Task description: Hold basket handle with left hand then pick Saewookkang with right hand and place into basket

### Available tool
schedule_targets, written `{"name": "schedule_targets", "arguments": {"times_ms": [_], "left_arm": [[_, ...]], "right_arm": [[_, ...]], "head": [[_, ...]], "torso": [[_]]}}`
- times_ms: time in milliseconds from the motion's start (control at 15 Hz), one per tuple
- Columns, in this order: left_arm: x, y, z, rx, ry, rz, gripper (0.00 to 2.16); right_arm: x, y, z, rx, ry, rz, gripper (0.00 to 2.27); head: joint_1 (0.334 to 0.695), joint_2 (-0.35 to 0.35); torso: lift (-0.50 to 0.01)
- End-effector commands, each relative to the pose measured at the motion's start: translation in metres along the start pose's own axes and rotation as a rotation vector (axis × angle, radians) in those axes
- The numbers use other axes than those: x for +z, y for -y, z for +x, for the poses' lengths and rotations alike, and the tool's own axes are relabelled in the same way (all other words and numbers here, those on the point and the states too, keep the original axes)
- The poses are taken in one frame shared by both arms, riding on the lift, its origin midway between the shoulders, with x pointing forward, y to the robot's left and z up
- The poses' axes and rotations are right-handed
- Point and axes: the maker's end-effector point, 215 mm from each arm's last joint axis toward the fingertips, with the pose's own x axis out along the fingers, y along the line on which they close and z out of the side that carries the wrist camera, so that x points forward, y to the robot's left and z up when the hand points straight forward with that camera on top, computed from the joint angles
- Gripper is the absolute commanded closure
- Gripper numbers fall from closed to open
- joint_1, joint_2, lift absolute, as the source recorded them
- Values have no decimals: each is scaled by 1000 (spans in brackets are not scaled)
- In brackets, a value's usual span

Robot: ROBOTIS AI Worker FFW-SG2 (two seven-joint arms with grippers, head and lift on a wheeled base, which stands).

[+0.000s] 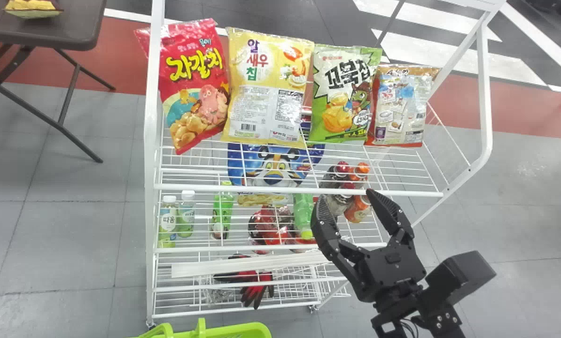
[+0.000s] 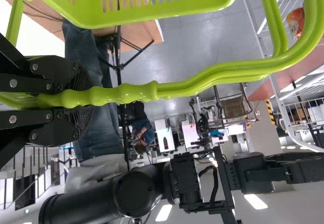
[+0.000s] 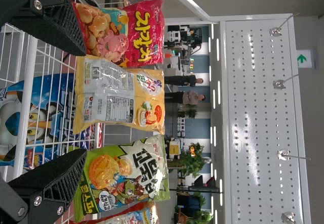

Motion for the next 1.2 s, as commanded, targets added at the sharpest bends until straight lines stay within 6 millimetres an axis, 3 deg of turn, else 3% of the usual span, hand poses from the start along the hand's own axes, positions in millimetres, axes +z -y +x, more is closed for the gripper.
{"name": "schedule_targets", "arguments": {"times_ms": [0,533,733,1133], "left_arm": [[-1,0,0,-1,-3,-4,1798],[-2,1,0,-14,-2,-13,1798],[-4,2,0,-16,-6,-17,1798],[-8,-1,2,-14,-23,-33,1794]], "right_arm": [[1,0,0,0,3,0,137],[3,2,2,1,7,-3,137],[7,31,21,-42,7,-21,137],[-15,104,77,-154,-81,-1,140]], "head": [[695,-350],[695,-350],[695,-350],[695,-350]], "torso": [[-19],[-19],[-19],[-19]]}}
